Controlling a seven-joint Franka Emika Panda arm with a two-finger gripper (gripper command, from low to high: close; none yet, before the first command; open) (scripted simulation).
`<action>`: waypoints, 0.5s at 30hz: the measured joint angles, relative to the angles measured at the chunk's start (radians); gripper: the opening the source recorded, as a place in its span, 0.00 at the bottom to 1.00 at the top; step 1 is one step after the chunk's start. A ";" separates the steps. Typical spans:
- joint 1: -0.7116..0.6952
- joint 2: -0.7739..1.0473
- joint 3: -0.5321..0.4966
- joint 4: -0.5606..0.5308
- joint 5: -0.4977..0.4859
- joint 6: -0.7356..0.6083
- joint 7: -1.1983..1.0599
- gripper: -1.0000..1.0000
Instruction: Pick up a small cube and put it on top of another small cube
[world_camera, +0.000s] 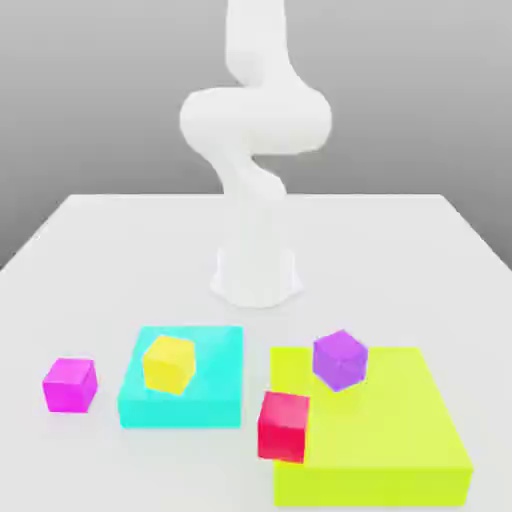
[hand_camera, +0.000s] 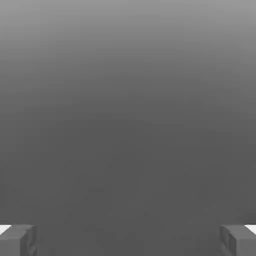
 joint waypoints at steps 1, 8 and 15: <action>-0.033 0.040 0.002 -0.018 -0.006 0.022 0.044 0.50; -0.222 0.298 -0.018 -0.131 -0.054 0.162 0.335 0.50; -0.364 0.551 -0.088 -0.244 -0.069 0.302 0.600 0.50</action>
